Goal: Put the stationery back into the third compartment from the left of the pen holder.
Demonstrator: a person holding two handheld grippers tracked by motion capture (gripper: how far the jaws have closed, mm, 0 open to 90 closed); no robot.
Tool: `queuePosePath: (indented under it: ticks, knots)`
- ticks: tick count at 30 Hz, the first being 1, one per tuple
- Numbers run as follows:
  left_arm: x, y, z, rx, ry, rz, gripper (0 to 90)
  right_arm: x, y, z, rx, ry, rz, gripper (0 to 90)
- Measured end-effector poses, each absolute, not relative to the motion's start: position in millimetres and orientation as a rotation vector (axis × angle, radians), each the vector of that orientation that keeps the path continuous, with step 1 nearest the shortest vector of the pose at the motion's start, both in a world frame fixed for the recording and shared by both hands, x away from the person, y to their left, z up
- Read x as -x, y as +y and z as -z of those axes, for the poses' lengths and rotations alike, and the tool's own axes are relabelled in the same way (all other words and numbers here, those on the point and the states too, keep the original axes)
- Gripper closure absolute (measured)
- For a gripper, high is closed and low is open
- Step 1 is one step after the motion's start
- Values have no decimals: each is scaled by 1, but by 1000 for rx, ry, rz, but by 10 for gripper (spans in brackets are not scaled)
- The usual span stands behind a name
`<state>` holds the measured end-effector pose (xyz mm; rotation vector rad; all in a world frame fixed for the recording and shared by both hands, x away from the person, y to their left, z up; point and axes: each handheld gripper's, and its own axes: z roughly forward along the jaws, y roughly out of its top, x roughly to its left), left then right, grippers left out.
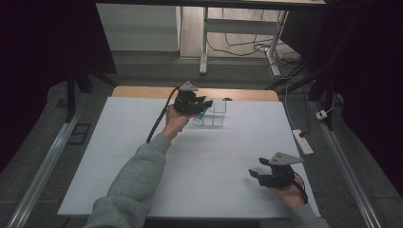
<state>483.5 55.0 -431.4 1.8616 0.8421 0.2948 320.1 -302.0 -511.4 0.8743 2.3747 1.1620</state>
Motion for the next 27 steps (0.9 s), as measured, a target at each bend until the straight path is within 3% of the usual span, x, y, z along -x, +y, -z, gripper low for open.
queuePosePath:
  ticks: [27]
  knots:
    - [-535,10,410,-1870,832,-350,644,-321,-302,512,-871,2380,-1155,343]
